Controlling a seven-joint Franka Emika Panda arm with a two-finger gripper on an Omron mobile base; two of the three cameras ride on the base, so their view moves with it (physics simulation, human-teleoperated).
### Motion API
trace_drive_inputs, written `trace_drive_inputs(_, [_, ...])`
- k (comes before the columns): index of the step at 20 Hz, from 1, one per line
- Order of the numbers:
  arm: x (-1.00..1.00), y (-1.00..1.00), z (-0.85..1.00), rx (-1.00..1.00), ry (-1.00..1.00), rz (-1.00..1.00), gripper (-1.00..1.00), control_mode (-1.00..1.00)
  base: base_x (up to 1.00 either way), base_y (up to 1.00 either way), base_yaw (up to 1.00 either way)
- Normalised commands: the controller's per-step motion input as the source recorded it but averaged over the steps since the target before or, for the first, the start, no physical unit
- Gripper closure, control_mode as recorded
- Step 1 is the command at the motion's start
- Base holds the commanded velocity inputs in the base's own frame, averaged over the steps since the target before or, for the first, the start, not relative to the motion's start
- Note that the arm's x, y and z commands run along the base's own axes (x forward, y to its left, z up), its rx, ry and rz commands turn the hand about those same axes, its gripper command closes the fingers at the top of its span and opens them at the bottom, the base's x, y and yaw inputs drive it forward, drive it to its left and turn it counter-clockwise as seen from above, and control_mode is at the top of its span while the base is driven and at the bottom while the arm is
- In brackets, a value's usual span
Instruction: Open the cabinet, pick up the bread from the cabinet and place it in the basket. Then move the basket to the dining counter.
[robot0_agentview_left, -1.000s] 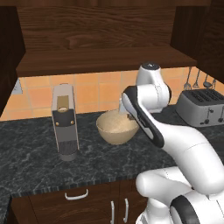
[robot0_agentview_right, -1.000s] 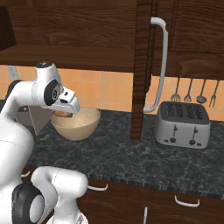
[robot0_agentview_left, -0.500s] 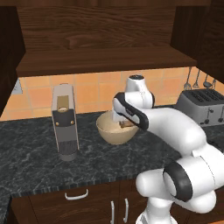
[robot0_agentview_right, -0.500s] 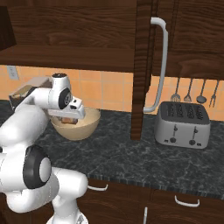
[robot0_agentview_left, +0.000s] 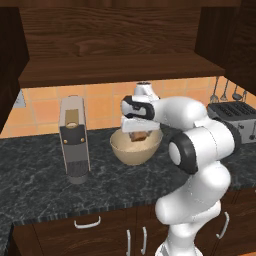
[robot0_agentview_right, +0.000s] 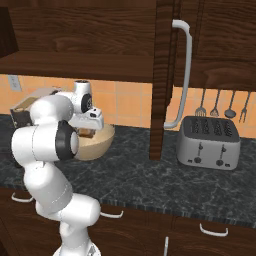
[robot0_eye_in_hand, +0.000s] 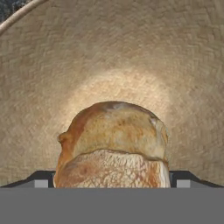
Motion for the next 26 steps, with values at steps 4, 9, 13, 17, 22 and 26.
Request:
trace_drive_inputs(4, [0.51,0.10,-0.67,0.00,0.11,0.00,1.00,-1.00,0.00,0.00,0.00])
trace_drive_inputs(9, [0.14,0.05,-0.51,0.00,0.02,0.00,1.00,-1.00,0.00,0.00,0.00])
trace_drive_inputs(13, [0.00,0.02,-0.37,0.00,0.00,0.00,1.00,-1.00,0.00,0.00,0.00])
trace_drive_inputs(17, [0.00,0.06,-0.21,0.00,-0.05,0.00,1.00,-1.00,0.00,0.00,0.00])
trace_drive_inputs(22, [0.02,0.06,-0.08,0.00,-0.04,0.00,-1.00,-1.00,0.00,0.00,0.00])
trace_drive_inputs(26, [0.00,0.00,0.00,0.00,0.00,0.00,-1.00,-1.00,0.00,0.00,0.00])
